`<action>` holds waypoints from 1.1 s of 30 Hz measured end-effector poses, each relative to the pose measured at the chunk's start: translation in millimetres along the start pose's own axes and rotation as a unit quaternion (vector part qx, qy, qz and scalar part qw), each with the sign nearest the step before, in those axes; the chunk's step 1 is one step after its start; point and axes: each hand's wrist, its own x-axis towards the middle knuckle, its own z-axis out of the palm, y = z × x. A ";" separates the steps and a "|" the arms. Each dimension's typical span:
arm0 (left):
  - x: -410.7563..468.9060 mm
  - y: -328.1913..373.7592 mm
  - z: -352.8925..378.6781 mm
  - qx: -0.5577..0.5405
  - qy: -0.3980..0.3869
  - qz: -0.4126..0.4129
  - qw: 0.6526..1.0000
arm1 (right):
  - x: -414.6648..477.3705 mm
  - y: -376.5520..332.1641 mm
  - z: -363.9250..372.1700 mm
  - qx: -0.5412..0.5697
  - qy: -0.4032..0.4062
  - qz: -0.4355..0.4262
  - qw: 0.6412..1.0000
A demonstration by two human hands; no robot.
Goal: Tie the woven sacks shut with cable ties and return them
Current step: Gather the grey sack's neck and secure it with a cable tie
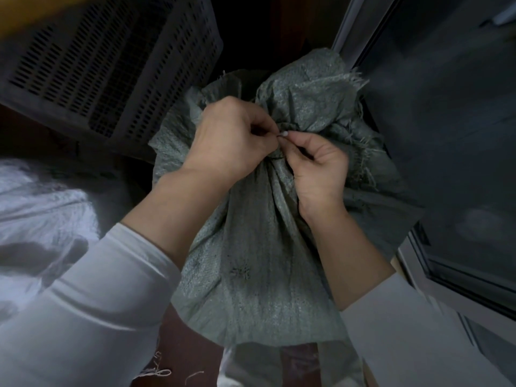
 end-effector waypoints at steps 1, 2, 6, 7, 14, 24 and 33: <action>-0.4 0.2 -0.3 0.002 0.003 0.001 1.000 | 0.5 -0.9 -0.4 -0.017 -0.003 -0.009 1.000; -0.9 0.6 -0.6 0.004 0.005 0.002 1.000 | 0.8 -1.7 -0.9 -0.032 -0.006 -0.017 0.999; -1.6 1.9 0.1 0.011 0.007 0.000 1.000 | 1.3 -4.5 -2.7 -0.098 -0.002 -0.051 0.994; -1.6 2.6 0.7 0.015 0.010 -0.001 1.000 | 0.7 -5.7 -3.0 -0.119 -0.001 -0.067 0.991; -5.2 2.5 0.3 0.021 0.009 0.010 1.000 | -3.0 -12.2 -15.9 -0.059 -0.038 -0.038 0.997; -3.9 -1.9 -2.8 0.026 -0.036 0.038 0.998 | 4.5 -25.2 -20.8 -0.116 -0.090 -0.037 0.988; -2.9 -0.4 0.0 0.017 -0.039 0.047 0.998 | 6.4 -44.3 -23.7 -0.181 -0.183 0.015 0.966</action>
